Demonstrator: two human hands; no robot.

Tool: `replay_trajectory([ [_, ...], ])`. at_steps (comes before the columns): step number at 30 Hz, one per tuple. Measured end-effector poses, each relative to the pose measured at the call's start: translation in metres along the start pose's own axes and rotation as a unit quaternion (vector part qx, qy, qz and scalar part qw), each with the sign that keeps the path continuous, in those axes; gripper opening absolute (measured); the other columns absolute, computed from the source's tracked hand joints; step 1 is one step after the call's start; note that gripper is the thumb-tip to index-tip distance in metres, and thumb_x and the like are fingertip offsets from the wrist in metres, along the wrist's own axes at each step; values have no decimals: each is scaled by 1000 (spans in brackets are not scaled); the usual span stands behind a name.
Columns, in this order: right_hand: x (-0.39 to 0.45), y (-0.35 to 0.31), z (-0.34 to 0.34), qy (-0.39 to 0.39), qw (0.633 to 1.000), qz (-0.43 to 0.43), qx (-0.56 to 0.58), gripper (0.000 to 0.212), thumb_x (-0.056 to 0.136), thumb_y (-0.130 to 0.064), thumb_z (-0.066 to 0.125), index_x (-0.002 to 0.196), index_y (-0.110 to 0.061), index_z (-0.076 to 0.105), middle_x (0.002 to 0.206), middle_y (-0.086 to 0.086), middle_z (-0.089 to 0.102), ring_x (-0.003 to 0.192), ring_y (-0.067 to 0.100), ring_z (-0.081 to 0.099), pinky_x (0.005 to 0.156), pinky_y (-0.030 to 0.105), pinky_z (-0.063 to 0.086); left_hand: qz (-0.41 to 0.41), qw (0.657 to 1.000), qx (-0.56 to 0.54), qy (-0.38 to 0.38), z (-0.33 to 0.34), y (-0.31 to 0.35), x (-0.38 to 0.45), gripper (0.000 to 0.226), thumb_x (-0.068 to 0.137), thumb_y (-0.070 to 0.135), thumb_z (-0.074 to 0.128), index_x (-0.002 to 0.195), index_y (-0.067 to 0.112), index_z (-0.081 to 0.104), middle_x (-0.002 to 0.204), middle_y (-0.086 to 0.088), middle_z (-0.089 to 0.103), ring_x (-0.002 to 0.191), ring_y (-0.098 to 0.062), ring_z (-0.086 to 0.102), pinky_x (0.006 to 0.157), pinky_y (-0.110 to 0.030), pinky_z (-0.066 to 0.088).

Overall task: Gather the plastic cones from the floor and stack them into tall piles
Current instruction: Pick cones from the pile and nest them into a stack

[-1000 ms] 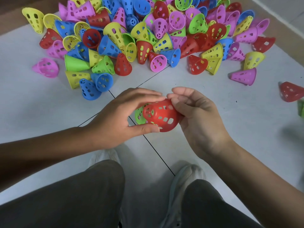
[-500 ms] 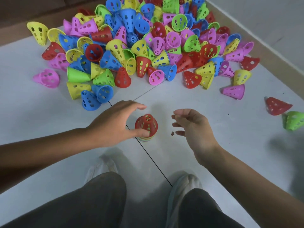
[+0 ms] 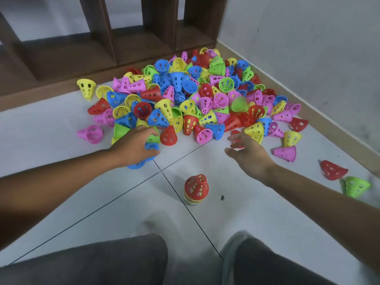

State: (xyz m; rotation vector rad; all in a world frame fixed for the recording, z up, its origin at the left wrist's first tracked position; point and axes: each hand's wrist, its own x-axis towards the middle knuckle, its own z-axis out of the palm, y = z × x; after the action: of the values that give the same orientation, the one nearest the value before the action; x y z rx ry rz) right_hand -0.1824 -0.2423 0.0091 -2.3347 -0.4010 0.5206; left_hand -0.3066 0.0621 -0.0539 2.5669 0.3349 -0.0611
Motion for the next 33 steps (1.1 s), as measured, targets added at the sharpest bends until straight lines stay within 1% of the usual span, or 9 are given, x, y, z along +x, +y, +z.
replay_trajectory([
  [5, 28, -8, -10, -24, 996, -49, -68, 40, 95, -40, 64, 132, -33, 49, 123, 3, 56, 109, 24, 57, 75, 30, 46, -13, 999, 40, -15, -14, -4, 13, 66, 86, 41, 77, 142, 21, 50, 139, -4, 46, 120, -23, 50, 93, -34, 45],
  [9, 57, -5, -15, -32, 990, -82, -113, 49, 95, -39, 63, 140, -33, 43, 126, 5, 54, 111, 25, 55, 88, 35, 46, -41, 998, 48, -7, -18, -10, 38, 81, 83, 48, 78, 151, 26, 40, 149, -2, 40, 133, -24, 44, 104, -41, 45],
  [13, 85, 5, -20, -50, 984, -92, -142, 61, 95, -39, 64, 148, -29, 35, 129, 6, 48, 111, 25, 52, 86, 31, 41, -41, 997, 59, -20, -17, -9, 65, 91, 84, 49, 76, 157, 33, 25, 157, 1, 28, 141, -24, 34, 110, -42, 40],
  [16, 108, 10, -23, -79, 968, -126, -204, 80, 92, -44, 67, 156, -33, 20, 147, 9, 39, 130, 29, 44, 103, 43, 42, -24, 992, 119, -46, -15, -8, 82, 89, 86, 48, 75, 157, 37, 23, 161, 1, 19, 143, -26, 29, 112, -42, 39],
  [19, 130, 9, -20, -128, 945, -169, -247, 90, 90, -50, 69, 158, -40, 10, 161, 4, 25, 146, 29, 27, 115, 51, 34, -19, 983, 167, -79, -7, -12, 100, 88, 86, 49, 73, 156, 41, 22, 163, -2, 10, 149, -31, 17, 115, -49, 37],
  [24, 172, 1, -14, -176, 917, -215, -287, 99, 82, -52, 76, 157, -44, 12, 164, 0, 16, 150, 30, 17, 115, 56, 33, -22, 977, 190, -92, 7, -22, 131, 89, 82, 59, 73, 154, 47, 22, 165, 1, -1, 150, -38, 9, 111, -61, 37],
  [28, 209, -1, -7, -199, 907, -219, -301, 101, 80, -55, 76, 157, -47, 11, 167, -1, 10, 152, 31, 12, 119, 55, 27, -47, 983, 167, -66, 14, -24, 150, 89, 79, 61, 74, 152, 49, 25, 165, 5, -7, 151, -36, 3, 110, -65, 36],
  [30, 229, 3, 1, -203, 908, -217, -295, 101, 79, -57, 76, 157, -45, 13, 166, 0, 13, 151, 33, 14, 119, 54, 26, -57, 985, 156, -48, 17, -22, 157, 93, 78, 62, 75, 153, 46, 24, 165, 4, -6, 151, -32, 3, 109, -63, 38],
  [33, 256, 15, 18, -187, 933, -202, -233, 101, 77, -61, 76, 157, -40, 18, 159, -1, 30, 144, 33, 29, 116, 55, 31, -81, 988, 131, -29, 26, -17, 169, 101, 74, 67, 76, 154, 43, 19, 164, 5, -5, 149, -30, 3, 106, -60, 39],
])
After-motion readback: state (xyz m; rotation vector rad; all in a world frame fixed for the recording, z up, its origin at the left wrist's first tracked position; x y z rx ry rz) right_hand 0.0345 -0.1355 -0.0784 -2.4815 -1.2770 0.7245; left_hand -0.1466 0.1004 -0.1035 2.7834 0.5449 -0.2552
